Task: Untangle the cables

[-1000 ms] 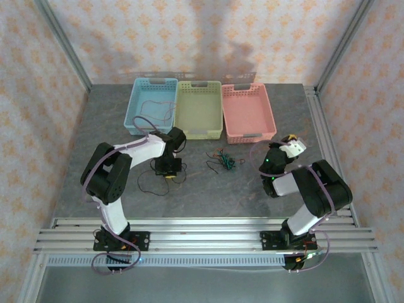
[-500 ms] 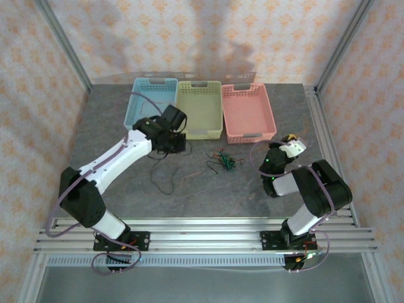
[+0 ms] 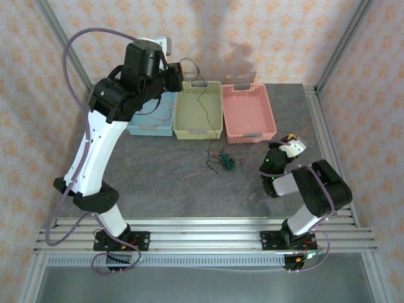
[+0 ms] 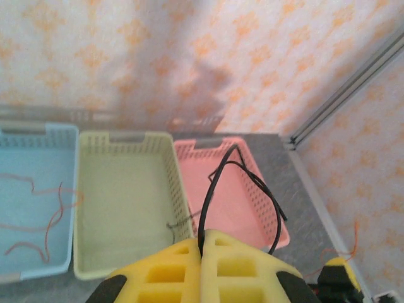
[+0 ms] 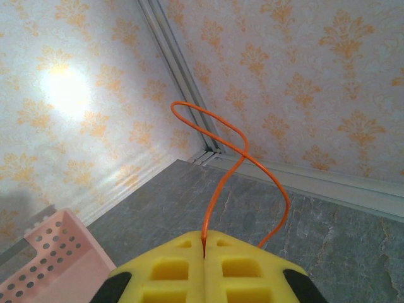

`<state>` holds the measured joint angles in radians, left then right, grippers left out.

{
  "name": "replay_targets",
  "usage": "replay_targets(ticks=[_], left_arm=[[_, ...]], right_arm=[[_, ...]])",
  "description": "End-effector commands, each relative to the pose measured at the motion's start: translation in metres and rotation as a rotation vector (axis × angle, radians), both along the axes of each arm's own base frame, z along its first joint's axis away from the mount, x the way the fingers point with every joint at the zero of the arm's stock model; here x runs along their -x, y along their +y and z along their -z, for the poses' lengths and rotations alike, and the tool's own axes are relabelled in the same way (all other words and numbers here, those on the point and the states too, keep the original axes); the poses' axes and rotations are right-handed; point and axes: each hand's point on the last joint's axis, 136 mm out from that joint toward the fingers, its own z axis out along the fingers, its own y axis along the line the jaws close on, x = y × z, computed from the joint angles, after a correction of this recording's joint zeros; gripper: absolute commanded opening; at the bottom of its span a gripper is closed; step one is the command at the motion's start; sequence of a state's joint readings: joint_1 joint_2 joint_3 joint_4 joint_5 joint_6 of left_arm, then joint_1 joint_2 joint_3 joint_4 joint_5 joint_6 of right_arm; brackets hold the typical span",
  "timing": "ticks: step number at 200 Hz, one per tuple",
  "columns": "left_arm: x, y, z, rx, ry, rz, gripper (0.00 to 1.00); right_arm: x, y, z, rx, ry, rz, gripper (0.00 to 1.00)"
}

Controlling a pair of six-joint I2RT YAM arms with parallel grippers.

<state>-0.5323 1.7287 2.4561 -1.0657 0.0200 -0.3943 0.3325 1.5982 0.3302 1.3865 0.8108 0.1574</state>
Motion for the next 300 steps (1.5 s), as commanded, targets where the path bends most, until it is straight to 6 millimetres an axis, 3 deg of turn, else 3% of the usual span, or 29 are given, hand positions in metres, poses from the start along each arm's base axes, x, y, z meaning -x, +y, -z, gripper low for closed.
replay_targets(ticks=[1,85,170,174,188,206,237,270,300], left_arm=[[-0.003,-0.002,-0.009,-0.035,-0.034,0.019,0.00],[-0.026,0.004,-0.087,0.122,-0.300,-0.015,0.00],[-0.044,-0.001,-0.122,0.193,-0.448,0.012,0.00],[-0.057,-0.007,-0.111,0.183,-0.430,0.013,0.00],[-0.065,-0.012,-0.106,0.175,-0.433,0.016,0.00],[-0.084,-0.015,-0.085,0.124,-0.404,-0.002,0.00],[-0.131,-0.014,-0.025,0.049,-0.289,-0.055,0.00],[-0.174,-0.015,0.074,-0.055,-0.076,-0.081,0.00],[-0.185,-0.024,0.186,-0.147,0.167,-0.059,0.00]], right_arm=[[-0.002,0.000,0.001,-0.011,-0.014,-0.009,0.00],[-0.002,0.000,0.001,-0.011,-0.014,-0.011,0.00],[-0.004,0.002,0.000,-0.008,-0.013,-0.019,0.00],[-0.004,0.002,0.000,-0.009,-0.014,-0.020,0.00],[-0.004,0.002,0.000,-0.009,-0.014,-0.021,0.00],[-0.004,0.002,0.000,-0.009,-0.013,-0.022,0.00],[-0.004,0.002,0.000,-0.008,-0.013,-0.025,0.00],[-0.004,0.003,0.000,-0.008,-0.013,-0.026,0.00],[-0.006,0.004,0.001,-0.012,-0.016,-0.037,0.00]])
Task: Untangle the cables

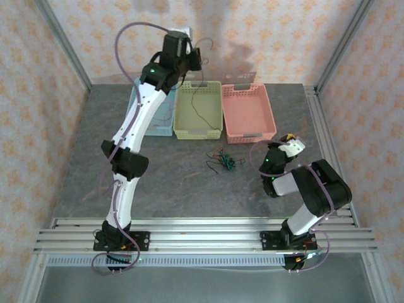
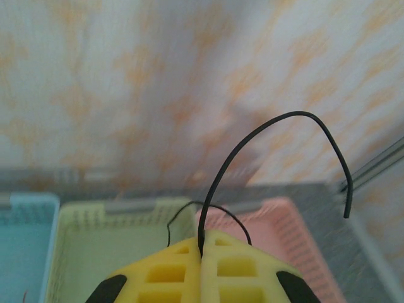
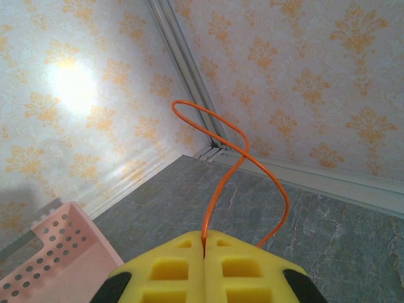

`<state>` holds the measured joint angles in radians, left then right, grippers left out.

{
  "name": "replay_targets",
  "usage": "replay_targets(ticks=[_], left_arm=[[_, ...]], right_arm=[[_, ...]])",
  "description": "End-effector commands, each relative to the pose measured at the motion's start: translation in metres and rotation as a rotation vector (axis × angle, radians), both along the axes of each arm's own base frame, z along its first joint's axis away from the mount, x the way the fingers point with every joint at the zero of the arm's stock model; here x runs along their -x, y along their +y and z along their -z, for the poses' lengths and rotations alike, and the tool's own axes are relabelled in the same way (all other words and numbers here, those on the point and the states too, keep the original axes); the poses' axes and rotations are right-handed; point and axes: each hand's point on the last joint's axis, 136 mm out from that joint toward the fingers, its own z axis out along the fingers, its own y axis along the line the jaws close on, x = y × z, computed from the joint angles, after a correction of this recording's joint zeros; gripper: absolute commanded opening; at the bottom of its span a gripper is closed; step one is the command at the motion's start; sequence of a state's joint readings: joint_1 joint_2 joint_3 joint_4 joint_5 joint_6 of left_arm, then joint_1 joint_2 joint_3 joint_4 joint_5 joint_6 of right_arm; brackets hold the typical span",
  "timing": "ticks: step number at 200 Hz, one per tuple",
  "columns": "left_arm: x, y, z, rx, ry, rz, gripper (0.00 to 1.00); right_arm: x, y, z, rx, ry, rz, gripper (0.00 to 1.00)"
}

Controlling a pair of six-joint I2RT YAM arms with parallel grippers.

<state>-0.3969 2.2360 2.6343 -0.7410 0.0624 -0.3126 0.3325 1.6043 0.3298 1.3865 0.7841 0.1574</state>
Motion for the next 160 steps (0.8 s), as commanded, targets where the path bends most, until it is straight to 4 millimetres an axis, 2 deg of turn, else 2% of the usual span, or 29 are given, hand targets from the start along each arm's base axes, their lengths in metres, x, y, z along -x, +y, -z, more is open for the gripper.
replay_targets(ticks=[1,12,27,48,57,81,97,103,112,115,132,139,152,160], left_arm=[[0.002,0.000,0.077,-0.088,0.189,-0.002,0.00],[0.003,0.002,0.112,-0.114,0.256,-0.010,0.00],[0.010,0.004,0.147,-0.135,0.331,-0.010,0.00],[0.024,0.005,0.172,-0.132,0.407,-0.001,0.00],[0.031,0.004,0.178,-0.133,0.427,0.008,0.07],[0.048,0.014,0.175,-0.141,0.440,0.000,0.20],[0.066,0.018,0.158,-0.130,0.419,0.010,0.29],[0.074,0.021,0.150,-0.127,0.411,0.014,0.36],[0.087,0.026,0.144,-0.134,0.406,0.011,0.37],[0.093,0.029,0.133,-0.127,0.386,0.009,0.37],[0.124,0.044,0.117,-0.126,0.354,-0.018,0.39],[0.138,0.051,0.118,-0.118,0.351,-0.033,0.47],[0.163,0.053,0.125,-0.061,0.369,-0.017,0.48],[0.179,0.045,0.141,-0.018,0.409,0.021,0.48]], right_arm=[[-0.003,0.001,-0.001,-0.015,-0.021,-0.011,0.00],[-0.004,0.001,-0.001,-0.016,-0.020,-0.014,0.00],[-0.005,0.002,-0.001,-0.018,-0.022,-0.019,0.00],[-0.005,0.002,0.000,-0.018,-0.020,-0.019,0.00],[-0.005,0.003,0.000,-0.018,-0.021,-0.022,0.00],[-0.006,0.003,-0.001,-0.018,-0.022,-0.027,0.00],[-0.007,0.005,0.000,-0.015,-0.019,-0.042,0.00],[-0.008,0.007,-0.001,-0.012,-0.018,-0.053,0.00],[-0.010,0.010,-0.002,-0.010,-0.020,-0.079,0.00],[-0.011,0.012,-0.004,-0.011,-0.025,-0.089,0.00],[-0.013,0.022,-0.012,-0.006,-0.042,-0.167,0.00],[-0.016,0.029,-0.014,0.003,-0.044,-0.215,0.00],[-0.022,0.044,-0.018,0.015,-0.050,-0.306,0.00],[-0.024,0.053,-0.020,0.021,-0.053,-0.363,0.00]])
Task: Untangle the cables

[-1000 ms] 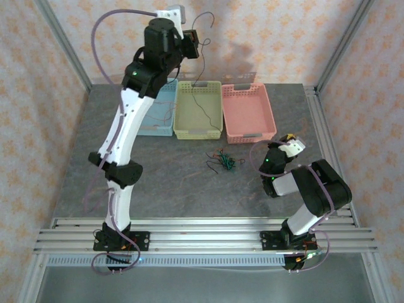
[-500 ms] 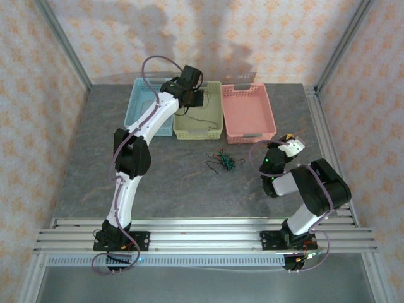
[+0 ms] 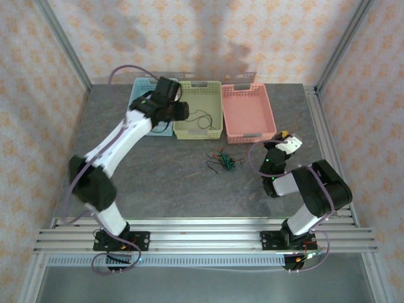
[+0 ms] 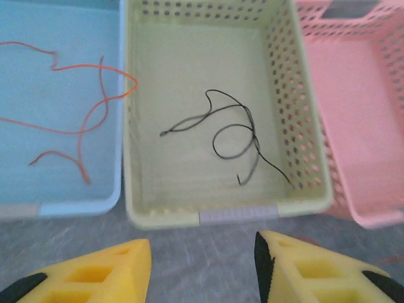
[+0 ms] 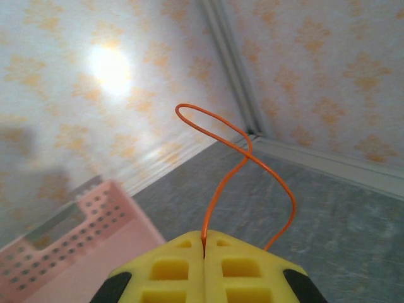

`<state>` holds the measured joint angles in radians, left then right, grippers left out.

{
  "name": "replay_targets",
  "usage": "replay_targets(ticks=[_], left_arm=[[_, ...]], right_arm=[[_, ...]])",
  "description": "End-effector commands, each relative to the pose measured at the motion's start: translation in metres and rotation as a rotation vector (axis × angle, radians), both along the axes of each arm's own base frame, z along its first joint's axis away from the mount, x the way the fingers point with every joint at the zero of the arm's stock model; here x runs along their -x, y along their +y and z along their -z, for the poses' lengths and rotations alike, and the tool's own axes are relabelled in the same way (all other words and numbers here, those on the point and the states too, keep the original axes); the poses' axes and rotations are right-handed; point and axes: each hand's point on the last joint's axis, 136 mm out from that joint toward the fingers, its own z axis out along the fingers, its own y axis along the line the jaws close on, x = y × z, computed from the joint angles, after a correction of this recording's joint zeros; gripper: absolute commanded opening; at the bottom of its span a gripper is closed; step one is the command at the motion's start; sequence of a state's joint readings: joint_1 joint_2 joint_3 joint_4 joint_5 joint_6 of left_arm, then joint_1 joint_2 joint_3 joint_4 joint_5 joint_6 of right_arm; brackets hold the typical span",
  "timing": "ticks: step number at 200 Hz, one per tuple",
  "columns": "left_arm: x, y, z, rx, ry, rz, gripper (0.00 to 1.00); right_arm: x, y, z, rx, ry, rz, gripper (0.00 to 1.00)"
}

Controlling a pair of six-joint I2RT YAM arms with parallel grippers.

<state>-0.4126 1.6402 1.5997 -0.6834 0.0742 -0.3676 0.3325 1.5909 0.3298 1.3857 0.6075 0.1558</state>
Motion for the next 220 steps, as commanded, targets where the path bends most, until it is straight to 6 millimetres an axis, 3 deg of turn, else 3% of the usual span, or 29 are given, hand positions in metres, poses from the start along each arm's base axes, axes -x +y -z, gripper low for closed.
replay_targets(ticks=[1,38,70,96,111,117,148,170,190,220], left_arm=[[0.036,-0.008,0.022,0.091,0.049,0.018,0.48],[0.094,-0.080,0.091,0.017,0.204,0.207,0.48],[0.100,-0.129,0.123,0.047,0.268,0.185,0.48],[0.103,-0.165,0.135,0.012,0.289,0.208,0.47],[0.095,-0.168,0.137,-0.029,0.283,0.157,0.47],[0.091,-0.167,0.151,-0.056,0.297,0.125,0.47],[0.076,-0.177,0.170,-0.066,0.306,0.082,0.46],[0.074,-0.181,0.190,-0.114,0.353,0.073,0.39],[0.074,-0.186,0.187,-0.122,0.344,0.091,0.35],[0.075,-0.188,0.187,-0.139,0.345,0.107,0.18]], right_arm=[[-0.009,0.029,-0.015,0.016,-0.041,-0.196,0.00],[-0.018,0.050,-0.015,0.026,-0.041,-0.312,0.05],[-0.018,0.048,-0.012,0.035,-0.031,-0.301,0.05],[-0.018,0.047,-0.011,0.039,-0.027,-0.290,0.06],[-0.017,0.046,-0.010,0.038,-0.023,-0.284,0.05],[-0.018,0.046,-0.010,0.040,-0.024,-0.284,0.05],[-0.018,0.047,-0.011,0.035,-0.028,-0.290,0.05],[-0.018,0.045,-0.010,0.034,-0.026,-0.281,0.05],[-0.019,0.046,-0.010,0.034,-0.026,-0.283,0.05],[-0.018,0.046,-0.011,0.033,-0.027,-0.282,0.05]])
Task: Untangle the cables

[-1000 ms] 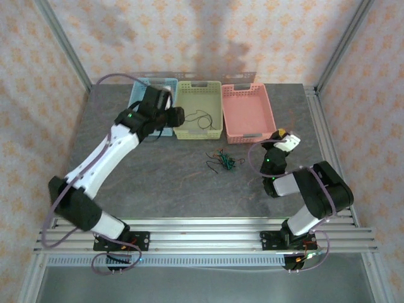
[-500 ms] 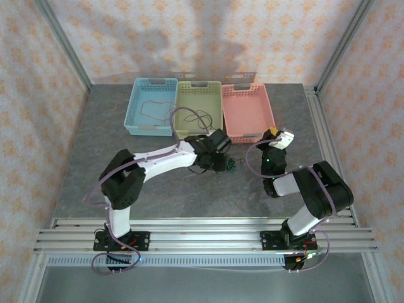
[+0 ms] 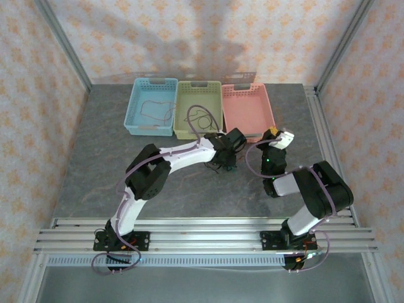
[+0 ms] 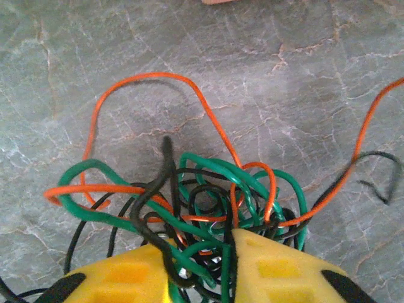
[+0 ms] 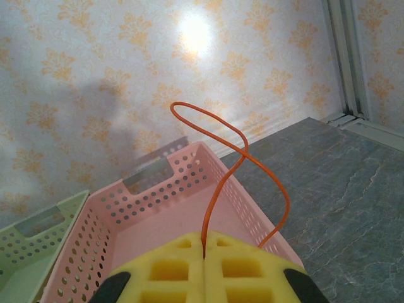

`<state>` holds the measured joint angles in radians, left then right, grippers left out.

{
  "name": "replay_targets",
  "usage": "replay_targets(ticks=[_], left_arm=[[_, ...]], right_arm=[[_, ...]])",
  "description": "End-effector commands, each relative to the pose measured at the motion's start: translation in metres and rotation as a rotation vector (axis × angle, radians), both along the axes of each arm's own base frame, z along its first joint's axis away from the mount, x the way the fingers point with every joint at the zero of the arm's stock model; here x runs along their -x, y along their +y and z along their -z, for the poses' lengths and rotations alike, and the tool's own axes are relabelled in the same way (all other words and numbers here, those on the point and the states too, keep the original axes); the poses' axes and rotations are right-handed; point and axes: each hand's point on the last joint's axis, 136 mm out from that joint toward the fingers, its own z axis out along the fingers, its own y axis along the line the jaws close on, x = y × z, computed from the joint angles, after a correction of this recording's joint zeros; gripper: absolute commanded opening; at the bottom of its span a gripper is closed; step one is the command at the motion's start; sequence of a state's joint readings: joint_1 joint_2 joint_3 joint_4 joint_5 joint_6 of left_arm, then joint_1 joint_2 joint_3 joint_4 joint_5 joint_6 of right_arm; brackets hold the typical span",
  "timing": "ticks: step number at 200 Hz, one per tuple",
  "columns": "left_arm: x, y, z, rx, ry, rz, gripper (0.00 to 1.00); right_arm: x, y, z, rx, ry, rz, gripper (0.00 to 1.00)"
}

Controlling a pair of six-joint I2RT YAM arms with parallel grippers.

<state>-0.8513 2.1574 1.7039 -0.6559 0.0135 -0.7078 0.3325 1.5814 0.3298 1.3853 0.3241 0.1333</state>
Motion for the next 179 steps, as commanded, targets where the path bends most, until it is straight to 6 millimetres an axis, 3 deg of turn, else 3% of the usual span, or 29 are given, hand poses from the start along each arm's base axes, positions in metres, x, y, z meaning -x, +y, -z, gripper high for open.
replay_targets(ticks=[1,30,81,85,114,139,150,179], left_arm=[[0.003,0.005,-0.008,-0.048,-0.004,0.001,0.17],[0.005,0.012,-0.015,-0.060,-0.024,0.009,0.00],[0.023,0.063,-0.035,-0.122,-0.074,0.029,0.00],[0.024,0.068,-0.047,-0.102,-0.091,0.025,0.00],[0.043,0.100,-0.059,-0.024,-0.095,0.023,0.00],[0.054,0.119,-0.060,0.036,-0.128,0.036,0.00],[0.055,0.124,-0.057,0.071,-0.133,0.031,0.00],[0.051,0.129,-0.061,0.162,-0.186,0.052,0.00]], right_arm=[[-0.004,0.000,-0.006,0.000,-0.023,0.001,0.05],[-0.004,-0.001,-0.005,-0.002,-0.019,0.003,0.06],[-0.004,-0.001,-0.004,0.000,-0.017,0.004,0.05],[-0.004,-0.001,-0.004,-0.002,-0.018,0.005,0.05],[-0.002,0.002,-0.006,-0.004,-0.023,-0.016,0.05],[-0.001,0.015,-0.013,-0.004,-0.043,-0.100,0.06],[-0.001,0.024,-0.016,-0.002,-0.049,-0.149,0.10],[0.005,0.055,-0.024,-0.002,-0.072,-0.340,0.35]])
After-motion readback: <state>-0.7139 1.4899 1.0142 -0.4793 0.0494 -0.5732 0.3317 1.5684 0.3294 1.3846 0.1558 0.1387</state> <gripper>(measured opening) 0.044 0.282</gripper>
